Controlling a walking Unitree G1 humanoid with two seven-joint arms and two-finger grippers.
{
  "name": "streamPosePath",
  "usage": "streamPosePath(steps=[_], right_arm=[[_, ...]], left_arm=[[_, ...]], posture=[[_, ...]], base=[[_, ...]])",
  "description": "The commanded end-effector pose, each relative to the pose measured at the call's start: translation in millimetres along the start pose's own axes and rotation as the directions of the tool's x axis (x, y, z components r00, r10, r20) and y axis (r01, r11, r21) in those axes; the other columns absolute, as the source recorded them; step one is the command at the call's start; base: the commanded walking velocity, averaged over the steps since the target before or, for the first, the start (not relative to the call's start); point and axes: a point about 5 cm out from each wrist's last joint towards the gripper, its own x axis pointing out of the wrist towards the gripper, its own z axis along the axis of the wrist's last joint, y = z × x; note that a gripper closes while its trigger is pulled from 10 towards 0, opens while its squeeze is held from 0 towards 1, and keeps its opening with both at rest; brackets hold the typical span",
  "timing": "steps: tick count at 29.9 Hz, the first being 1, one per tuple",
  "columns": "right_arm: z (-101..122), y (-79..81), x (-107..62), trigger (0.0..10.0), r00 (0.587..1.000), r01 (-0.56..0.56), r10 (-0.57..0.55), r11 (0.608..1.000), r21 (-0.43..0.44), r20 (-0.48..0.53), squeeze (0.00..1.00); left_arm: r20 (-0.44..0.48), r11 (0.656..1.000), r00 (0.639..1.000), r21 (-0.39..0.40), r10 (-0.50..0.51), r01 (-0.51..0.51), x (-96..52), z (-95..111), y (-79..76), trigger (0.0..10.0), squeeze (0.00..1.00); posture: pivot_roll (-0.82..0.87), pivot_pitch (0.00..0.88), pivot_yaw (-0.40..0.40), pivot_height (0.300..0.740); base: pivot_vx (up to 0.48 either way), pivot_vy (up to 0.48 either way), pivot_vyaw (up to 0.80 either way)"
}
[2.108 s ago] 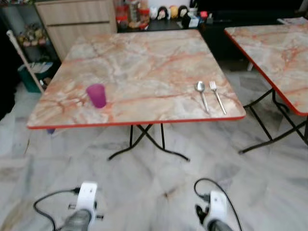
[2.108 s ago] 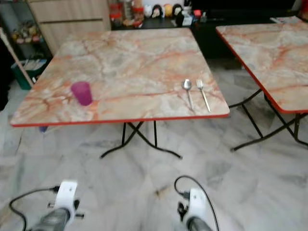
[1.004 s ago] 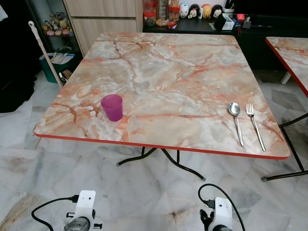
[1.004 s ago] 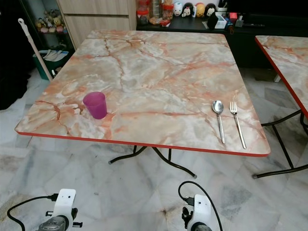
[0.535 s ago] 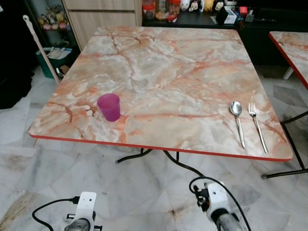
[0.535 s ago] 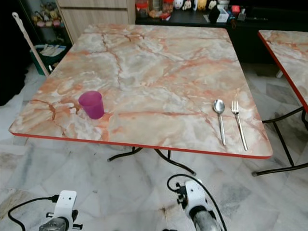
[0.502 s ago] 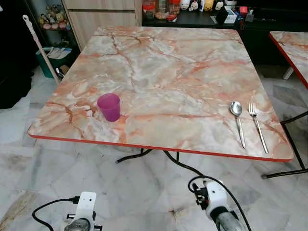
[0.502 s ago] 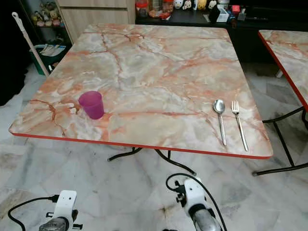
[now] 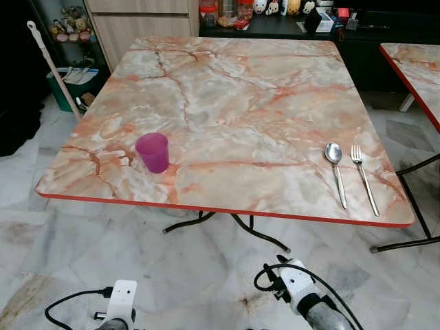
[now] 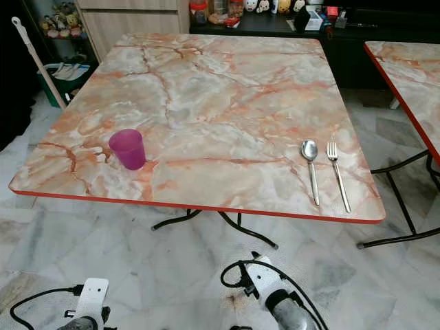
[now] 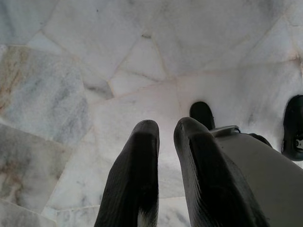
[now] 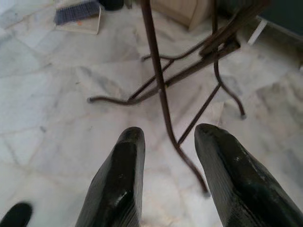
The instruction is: Setting the table
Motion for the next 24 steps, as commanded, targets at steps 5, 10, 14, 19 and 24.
streamPosePath(steps=[5,10,14,19,24], right_arm=[[49,1.1,12.7,10.0,0.965,-0.135,0.127,0.991,0.020,0.228,0.00],[75,5.8,19.0,10.0,0.932,-0.218,0.195,0.975,0.042,0.306,0.00],[96,0.2,25.0,10.0,0.912,-0.209,0.164,0.974,0.082,0.375,0.00],[126,-26.0,29.7,10.0,0.882,-0.091,-0.002,0.980,0.174,0.471,0.00],[149,-57.6,29.4,10.0,0.833,0.045,-0.188,0.961,0.275,0.521,0.00]], left_arm=[[-0.030,1.000,1.000,0.019,0.003,-0.003,-0.9,-6,1.1,10.0,0.00],[-0.026,1.000,1.000,0.018,0.002,-0.002,-0.4,-4,-0.2,10.0,0.00],[-0.024,1.000,1.000,0.014,0.004,-0.004,-0.2,-3,-0.7,10.0,0.00],[-0.016,1.000,1.000,0.007,0.009,-0.009,0.1,-2,-0.7,10.0,0.00],[-0.008,1.000,1.000,0.008,0.007,-0.007,0.4,0,-1.1,10.0,0.00]], posture=[[0.00,0.151,-0.003,0.740],[0.00,0.146,-0.008,0.740],[0.00,0.140,-0.009,0.740],[0.00,0.138,-0.008,0.740],[0.00,0.135,-0.008,0.740]], base=[[0.000,0.000,0.00],[0.000,0.000,0.00],[0.000,0.000,0.00],[0.000,0.000,0.00],[0.000,0.000,0.00]])
